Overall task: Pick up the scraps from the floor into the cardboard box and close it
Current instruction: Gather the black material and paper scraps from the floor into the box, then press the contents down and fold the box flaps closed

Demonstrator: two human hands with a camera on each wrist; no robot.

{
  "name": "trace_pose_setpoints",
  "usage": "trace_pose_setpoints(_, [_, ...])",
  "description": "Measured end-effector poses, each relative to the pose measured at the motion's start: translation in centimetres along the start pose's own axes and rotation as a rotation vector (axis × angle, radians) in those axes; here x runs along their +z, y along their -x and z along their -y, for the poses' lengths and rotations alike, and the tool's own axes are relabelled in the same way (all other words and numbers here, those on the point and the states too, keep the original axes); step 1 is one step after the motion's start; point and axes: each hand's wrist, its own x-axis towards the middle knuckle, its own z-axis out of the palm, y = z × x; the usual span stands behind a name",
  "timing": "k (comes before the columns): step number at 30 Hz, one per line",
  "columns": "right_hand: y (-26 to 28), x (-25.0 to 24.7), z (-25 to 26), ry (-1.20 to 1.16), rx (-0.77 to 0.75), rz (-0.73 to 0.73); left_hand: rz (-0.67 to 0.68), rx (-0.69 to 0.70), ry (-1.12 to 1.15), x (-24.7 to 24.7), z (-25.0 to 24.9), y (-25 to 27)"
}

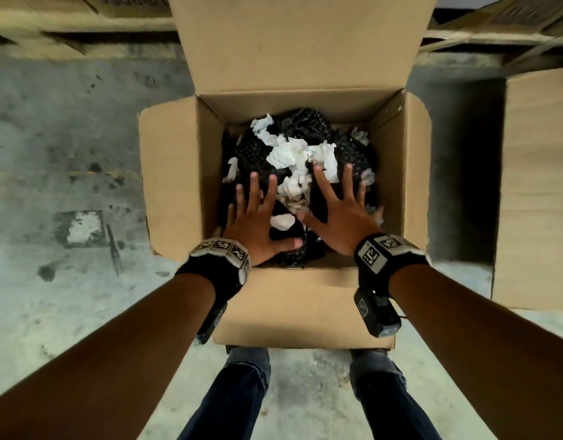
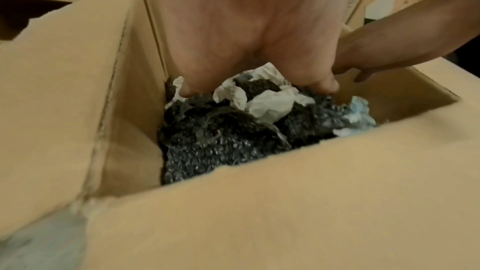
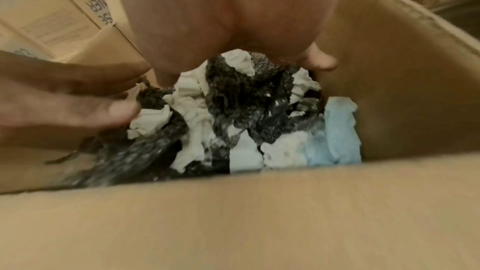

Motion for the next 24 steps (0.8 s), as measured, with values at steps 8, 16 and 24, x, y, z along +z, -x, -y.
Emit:
trace_pose_setpoints(8, [-1.0, 1.8, -2.9, 0.009, -0.060, 0.222, 0.003, -0.017, -0.196, 2.3, -0.9, -3.6])
trace_pose_setpoints(16, [-0.7, -0.2, -2.8, -0.098, -0.052, 0.144, -0.075, -0.103, -0.231, 0.6, -0.9, -3.1])
trace_pose_setpoints(24, [3.4, -5.9, -4.8, -0.283, -0.224, -0.186, -0.166, -0.048, -0.160, -2.7, -4.8, 0.2])
